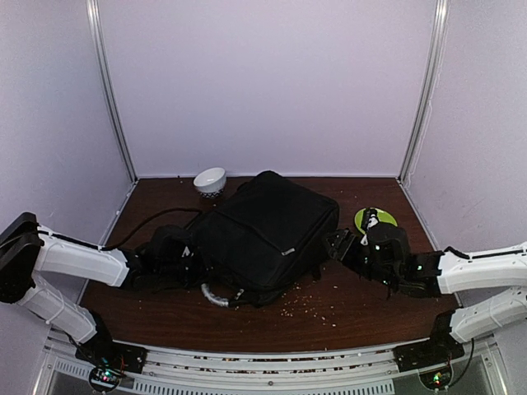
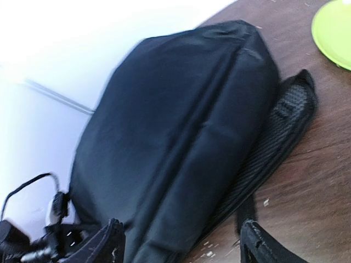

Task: Pack the student bag
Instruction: Zip the student bag at the center of the board.

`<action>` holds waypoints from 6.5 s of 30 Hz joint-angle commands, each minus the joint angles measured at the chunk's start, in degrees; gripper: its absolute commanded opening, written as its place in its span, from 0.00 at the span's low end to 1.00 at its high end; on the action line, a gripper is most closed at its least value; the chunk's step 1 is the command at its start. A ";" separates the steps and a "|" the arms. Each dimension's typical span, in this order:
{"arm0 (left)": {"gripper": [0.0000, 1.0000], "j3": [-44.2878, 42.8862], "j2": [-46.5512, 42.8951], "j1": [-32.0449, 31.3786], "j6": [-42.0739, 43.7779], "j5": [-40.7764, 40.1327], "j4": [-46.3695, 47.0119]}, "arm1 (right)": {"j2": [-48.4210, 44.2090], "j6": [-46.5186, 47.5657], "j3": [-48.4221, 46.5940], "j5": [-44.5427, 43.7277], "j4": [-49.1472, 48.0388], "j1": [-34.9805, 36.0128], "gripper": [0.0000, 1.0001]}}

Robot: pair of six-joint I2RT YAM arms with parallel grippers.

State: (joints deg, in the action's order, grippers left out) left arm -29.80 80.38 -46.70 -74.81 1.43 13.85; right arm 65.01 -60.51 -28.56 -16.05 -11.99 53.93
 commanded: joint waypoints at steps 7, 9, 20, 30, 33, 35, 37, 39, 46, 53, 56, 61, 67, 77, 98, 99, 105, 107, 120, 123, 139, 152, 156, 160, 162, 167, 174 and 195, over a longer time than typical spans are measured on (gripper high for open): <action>0.00 -3.00 0.49 -3.03 -0.43 -1.88 2.91 | 18.35 0.56 -10.51 15.57 -2.95 -8.74 0.70; 0.00 -2.90 0.40 -4.10 -1.04 -2.64 2.77 | 21.80 1.96 -14.31 18.68 -2.84 -9.34 0.69; 0.00 -4.84 4.46 -9.58 -3.77 -5.21 5.49 | 39.90 9.30 -37.56 33.02 3.43 -9.92 0.64; 0.43 -6.18 5.51 -10.70 -3.67 -4.40 4.54 | 27.45 19.05 -36.18 23.75 13.29 -8.44 0.64; 0.65 -4.72 2.96 -10.74 -3.85 -4.35 3.01 | 18.73 20.61 -30.88 17.79 15.03 -6.23 0.65; 0.72 -4.18 1.12 -11.22 -3.89 -4.58 1.01 | 13.98 20.93 -26.69 14.82 15.70 -3.84 0.65; 0.75 -3.68 -1.08 -11.92 -4.00 -5.52 -0.71 | 10.36 20.48 -22.95 11.76 15.79 -0.09 0.64; 0.76 -3.17 -2.71 -12.51 -4.03 -6.56 -2.33 | 7.85 19.07 -19.43 10.11 15.07 4.26 0.63; 0.76 -0.77 -4.18 -12.73 -4.53 -8.01 -2.99 | 9.96 11.54 -12.33 9.77 7.15 17.79 0.59; 0.74 -0.17 -4.44 -12.72 -4.38 -8.52 -2.78 | 18.28 5.38 -8.52 12.62 -6.82 20.63 0.55; 0.73 -0.17 -4.52 -12.72 -4.25 -8.72 -2.82 | 21.06 4.10 -7.75 11.48 -11.43 20.68 0.55; 0.73 0.28 -5.02 -12.72 -4.28 -8.89 -3.30 | 27.17 0.10 -8.86 10.48 -17.46 20.65 0.55; 0.73 1.27 -6.22 -12.72 -4.63 -9.48 -3.46 | 33.71 -4.62 -8.46 9.31 -24.57 20.55 0.54; 0.73 2.90 -6.84 -12.72 -5.87 -10.13 -2.37 | 34.69 -5.17 -8.32 6.47 -24.91 19.06 0.47; 0.72 2.81 -5.96 -12.78 -6.27 -9.61 -2.53 | 39.08 -6.24 -11.98 9.44 -25.94 17.24 0.28; 0.72 2.77 -5.93 -12.72 -6.27 -9.58 -2.53 | 39.21 -6.34 -12.04 9.46 -26.02 17.14 0.27; 0.72 2.82 -5.94 -12.74 -6.25 -9.56 -2.58 | 39.57 -6.70 -12.13 9.46 -26.28 16.92 0.24; 0.72 2.82 -5.85 -12.73 -6.37 -9.52 -2.51 | 39.66 -6.73 -12.06 9.46 -26.29 16.84 0.23; 0.72 2.73 -5.76 -12.79 -6.35 -9.34 -2.39 | 39.33 -6.44 -11.69 9.46 -26.20 16.82 0.07; 0.72 2.66 -5.76 -12.80 -6.36 -9.28 -2.40 | 39.21 -6.38 -11.27 9.39 -26.07 16.82 0.02; 0.75 -1.90 -0.70 -13.29 -8.01 -5.18 0.78 | 34.60 1.69 -13.23 6.15 -8.56 16.82 0.00; 0.77 -5.21 5.47 -13.45 -10.29 -4.89 2.12 | 32.24 6.69 -15.91 5.89 -1.46 17.51 0.00; 0.77 -5.54 6.05 -13.43 -10.73 -5.99 1.93 | 32.11 7.13 -16.17 6.91 -1.37 17.70 0.00; 0.76 -5.58 5.98 -13.15 -11.40 -7.54 1.30 | 31.97 7.57 -16.09 7.96 -1.69 17.87 0.00; 0.76 -5.38 5.61 -12.87 -11.75 -8.22 1.52 | 32.04 7.59 -16.14 8.34 -1.94 17.87 0.00; 0.74 -4.28 3.60 -12.03 -12.30 -9.15 2.26 | 32.00 8.10 -16.67 8.85 -1.98 17.96 0.00; 0.77 -3.01 1.26 -11.80 -13.49 -11.29 -0.08 | 32.01 8.89 -17.30 8.89 -1.90 17.96 0.00; 0.43 -1.86 6.49 -9.20 -14.10 -7.80 5.95 | 31.49 9.61 -17.30 8.67 -1.99 17.96 0.00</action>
State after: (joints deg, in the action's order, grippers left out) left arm -32.67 87.22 -56.49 -89.21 -6.28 17.67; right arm 98.56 -51.59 -44.77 -7.49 -14.52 71.64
